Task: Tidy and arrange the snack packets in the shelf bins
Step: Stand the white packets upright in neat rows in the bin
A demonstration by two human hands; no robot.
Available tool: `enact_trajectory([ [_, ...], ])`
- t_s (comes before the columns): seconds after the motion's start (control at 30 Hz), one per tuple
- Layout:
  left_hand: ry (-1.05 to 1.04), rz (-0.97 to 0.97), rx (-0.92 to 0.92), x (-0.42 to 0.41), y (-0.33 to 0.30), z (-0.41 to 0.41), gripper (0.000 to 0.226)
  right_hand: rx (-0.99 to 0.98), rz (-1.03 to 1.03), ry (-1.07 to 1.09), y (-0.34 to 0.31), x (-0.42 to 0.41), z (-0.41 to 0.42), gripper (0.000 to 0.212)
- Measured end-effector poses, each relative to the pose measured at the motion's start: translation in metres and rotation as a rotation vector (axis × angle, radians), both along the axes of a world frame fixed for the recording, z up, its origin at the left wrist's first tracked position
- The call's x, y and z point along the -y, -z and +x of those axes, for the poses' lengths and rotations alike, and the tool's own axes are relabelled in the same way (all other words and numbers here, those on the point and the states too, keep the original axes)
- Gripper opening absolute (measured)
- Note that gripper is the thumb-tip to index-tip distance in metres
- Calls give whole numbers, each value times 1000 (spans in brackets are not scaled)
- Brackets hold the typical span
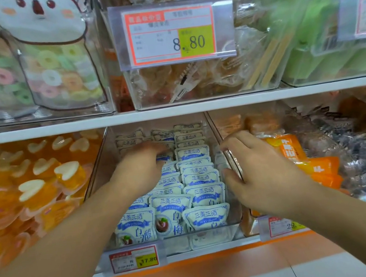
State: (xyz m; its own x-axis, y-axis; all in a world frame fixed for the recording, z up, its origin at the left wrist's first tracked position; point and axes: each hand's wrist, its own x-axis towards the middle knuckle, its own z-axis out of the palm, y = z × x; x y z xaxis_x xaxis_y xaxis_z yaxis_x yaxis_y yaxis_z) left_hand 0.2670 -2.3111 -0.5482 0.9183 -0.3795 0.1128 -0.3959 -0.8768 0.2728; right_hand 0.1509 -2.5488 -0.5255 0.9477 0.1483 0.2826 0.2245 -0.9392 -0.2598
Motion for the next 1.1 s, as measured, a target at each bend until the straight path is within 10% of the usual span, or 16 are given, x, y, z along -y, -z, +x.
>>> enact_trajectory([
  [0.53, 8, 71, -120, -4, -1, 5, 60, 2, 2, 1, 2, -1, 0, 43],
  [1.1, -95, -93, -90, 9, -14, 12, 14, 28, 24, -8, 7, 1, 1, 39],
])
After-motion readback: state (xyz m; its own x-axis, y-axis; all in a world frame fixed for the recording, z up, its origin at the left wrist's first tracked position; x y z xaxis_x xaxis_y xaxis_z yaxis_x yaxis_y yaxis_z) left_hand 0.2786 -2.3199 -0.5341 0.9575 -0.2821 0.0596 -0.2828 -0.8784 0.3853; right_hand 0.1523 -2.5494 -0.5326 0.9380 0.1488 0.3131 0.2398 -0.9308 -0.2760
